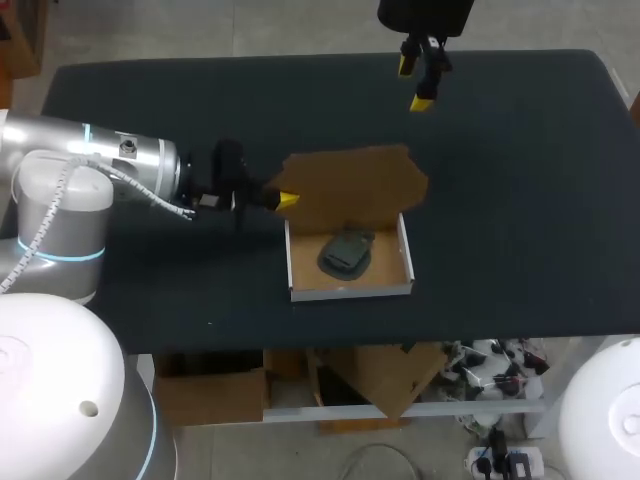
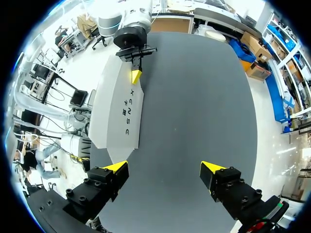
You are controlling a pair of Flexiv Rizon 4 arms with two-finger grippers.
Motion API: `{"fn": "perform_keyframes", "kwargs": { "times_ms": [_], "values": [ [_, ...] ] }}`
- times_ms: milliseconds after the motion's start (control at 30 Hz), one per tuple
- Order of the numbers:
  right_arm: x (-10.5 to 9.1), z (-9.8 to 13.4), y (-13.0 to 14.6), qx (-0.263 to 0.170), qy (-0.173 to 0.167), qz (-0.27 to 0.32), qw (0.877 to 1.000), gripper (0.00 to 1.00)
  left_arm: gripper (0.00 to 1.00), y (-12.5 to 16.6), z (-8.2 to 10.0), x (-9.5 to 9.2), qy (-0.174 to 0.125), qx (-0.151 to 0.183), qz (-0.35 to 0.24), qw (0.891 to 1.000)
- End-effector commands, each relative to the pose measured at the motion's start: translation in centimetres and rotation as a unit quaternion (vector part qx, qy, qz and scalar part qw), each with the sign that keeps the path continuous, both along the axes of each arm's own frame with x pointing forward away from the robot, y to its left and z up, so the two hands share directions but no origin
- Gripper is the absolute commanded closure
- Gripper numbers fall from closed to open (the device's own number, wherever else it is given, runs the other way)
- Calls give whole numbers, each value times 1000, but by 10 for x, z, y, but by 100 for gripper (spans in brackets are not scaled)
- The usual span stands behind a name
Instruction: Assemble the packaging by folding the flat box into shape, placing the metal phone stand inside, and closing the box properly
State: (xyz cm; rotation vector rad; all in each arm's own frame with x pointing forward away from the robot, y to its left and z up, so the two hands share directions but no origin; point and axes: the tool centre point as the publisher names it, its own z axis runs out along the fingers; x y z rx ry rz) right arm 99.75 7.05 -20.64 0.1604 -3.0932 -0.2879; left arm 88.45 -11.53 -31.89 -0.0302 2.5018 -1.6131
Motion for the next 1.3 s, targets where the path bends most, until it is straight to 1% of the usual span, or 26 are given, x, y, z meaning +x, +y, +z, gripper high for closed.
{"fn": "perform_keyframes", "kwargs": {
  "times_ms": [33, 400, 667, 933, 1067, 1300],
  "values": [
    [-1, 1, 0, -1, -1, 0, 1000, 0, 100, -2, -2, 1, 2, 2, 0, 1000],
    [-1, 1, 1, 0, -1, 1, 1000, 0, 100, -2, -2, 1, 5, 4, -7, 1000],
    [1, 4, 8, -8, -3, 4, 1000, 0, 100, -2, -2, 1, 5, 4, -7, 1000],
    [14, 8, 25, -22, -3, 11, 1000, 0, 100, -2, -2, 1, 5, 4, -7, 1000],
    [22, 8, 36, -30, 2, 15, 999, 0, 100, -2, -2, 1, 5, 4, -7, 1000],
    [29, 10, 50, -42, 8, 2, 999, 0, 100, -2, -2, 1, 5, 4, -7, 1000]
  ]
}}
